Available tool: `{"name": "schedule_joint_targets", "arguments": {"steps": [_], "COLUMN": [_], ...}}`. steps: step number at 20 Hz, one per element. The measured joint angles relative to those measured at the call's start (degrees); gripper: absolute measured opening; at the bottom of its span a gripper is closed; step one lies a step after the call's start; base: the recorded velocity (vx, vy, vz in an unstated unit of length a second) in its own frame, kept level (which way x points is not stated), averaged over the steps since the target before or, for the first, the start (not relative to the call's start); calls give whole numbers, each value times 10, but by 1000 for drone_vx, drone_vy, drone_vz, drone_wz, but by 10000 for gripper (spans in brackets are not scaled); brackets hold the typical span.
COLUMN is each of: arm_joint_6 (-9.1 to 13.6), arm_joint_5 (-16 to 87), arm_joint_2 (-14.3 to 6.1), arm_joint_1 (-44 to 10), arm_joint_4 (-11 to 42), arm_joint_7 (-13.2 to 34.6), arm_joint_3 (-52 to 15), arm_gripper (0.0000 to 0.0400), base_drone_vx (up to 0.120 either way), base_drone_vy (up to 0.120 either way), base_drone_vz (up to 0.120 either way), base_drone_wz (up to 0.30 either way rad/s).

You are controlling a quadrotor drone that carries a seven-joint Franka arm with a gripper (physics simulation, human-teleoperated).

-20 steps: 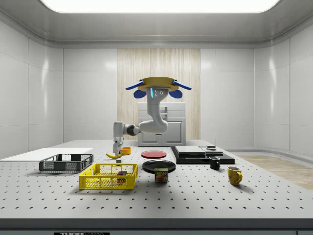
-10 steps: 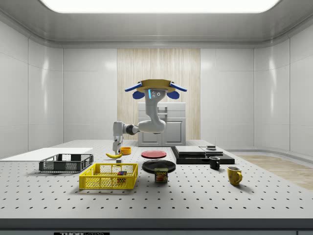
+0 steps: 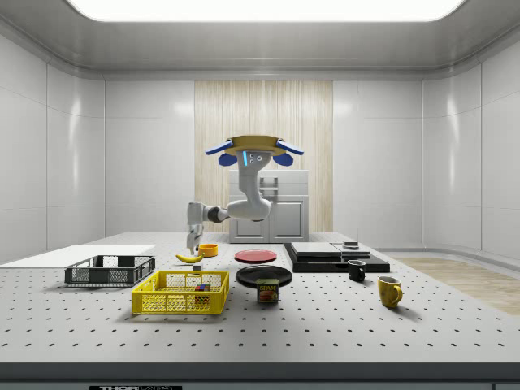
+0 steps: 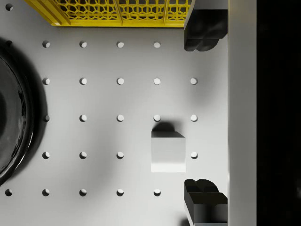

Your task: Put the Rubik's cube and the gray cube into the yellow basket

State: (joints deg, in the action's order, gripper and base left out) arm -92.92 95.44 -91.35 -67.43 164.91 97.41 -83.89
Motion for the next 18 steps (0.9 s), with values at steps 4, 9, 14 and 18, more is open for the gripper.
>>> {"name": "schedule_joint_targets", "arguments": {"steps": [4,9,14,18], "arm_joint_6": [0,-1,-1,-7], "arm_joint_5": [0,0,-1,15], "arm_joint_2": [0,-1,-1,-2], "arm_joint_1": [0,0,0,-2], "arm_joint_4": [0,0,0,-2], "arm_joint_7": [0,0,0,1], "arm_joint_3": [0,0,0,17], "arm_gripper": [400,400,400,400], "base_drone_vx": [0,0,0,0], "base_drone_vy": [-120,-56,0,0], "base_drone_vz": [-70,-8,-120,0], "base_drone_wz": [0,0,0,0]}}
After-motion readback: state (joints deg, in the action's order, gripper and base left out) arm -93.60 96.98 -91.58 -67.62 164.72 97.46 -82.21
